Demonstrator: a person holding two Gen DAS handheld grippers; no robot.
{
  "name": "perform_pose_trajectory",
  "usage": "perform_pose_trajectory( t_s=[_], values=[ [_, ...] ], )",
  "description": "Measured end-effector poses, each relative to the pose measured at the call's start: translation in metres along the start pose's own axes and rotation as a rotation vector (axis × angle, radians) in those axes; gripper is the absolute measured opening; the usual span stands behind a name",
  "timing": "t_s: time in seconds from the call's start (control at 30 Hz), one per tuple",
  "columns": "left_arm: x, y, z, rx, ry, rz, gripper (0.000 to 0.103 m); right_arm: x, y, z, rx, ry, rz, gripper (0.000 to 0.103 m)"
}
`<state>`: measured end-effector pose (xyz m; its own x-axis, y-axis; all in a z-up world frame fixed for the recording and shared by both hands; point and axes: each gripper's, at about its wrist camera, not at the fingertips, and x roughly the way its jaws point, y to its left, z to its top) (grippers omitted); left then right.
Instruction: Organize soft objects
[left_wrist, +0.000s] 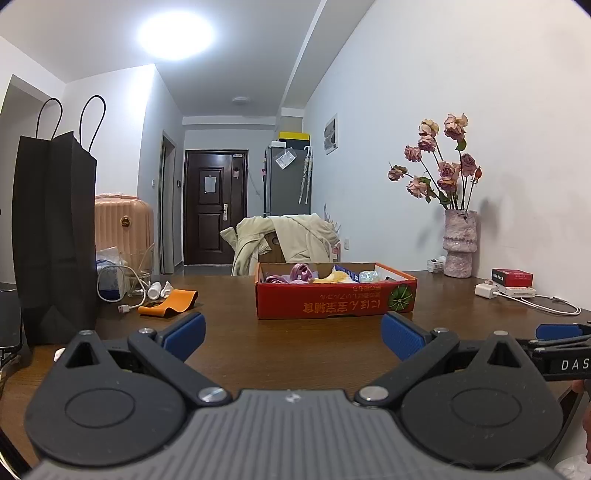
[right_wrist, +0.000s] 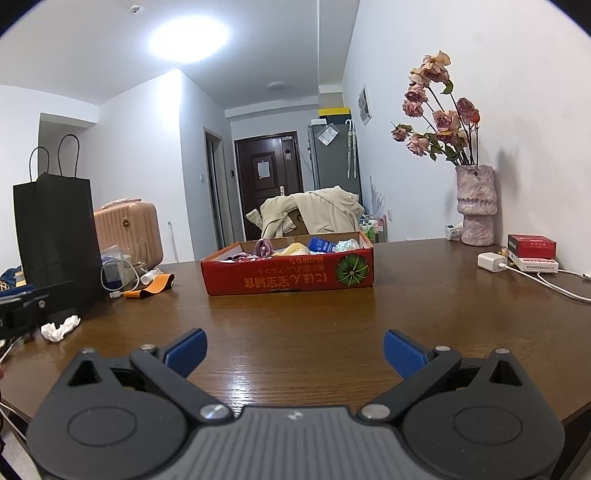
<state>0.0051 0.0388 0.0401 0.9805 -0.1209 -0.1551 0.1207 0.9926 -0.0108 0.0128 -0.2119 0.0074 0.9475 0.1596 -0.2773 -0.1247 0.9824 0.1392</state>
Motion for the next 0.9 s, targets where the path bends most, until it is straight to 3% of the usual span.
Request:
perform_pose_trajectory(
  t_s=[0.9],
  values=[
    [-0.0013, 0.0001, 0.0003, 0.016, -0.022, 0.009, 0.103, 0.0002, 0.0007, -0.0002, -0.005, -0.008, 0.002, 0.103]
  ],
)
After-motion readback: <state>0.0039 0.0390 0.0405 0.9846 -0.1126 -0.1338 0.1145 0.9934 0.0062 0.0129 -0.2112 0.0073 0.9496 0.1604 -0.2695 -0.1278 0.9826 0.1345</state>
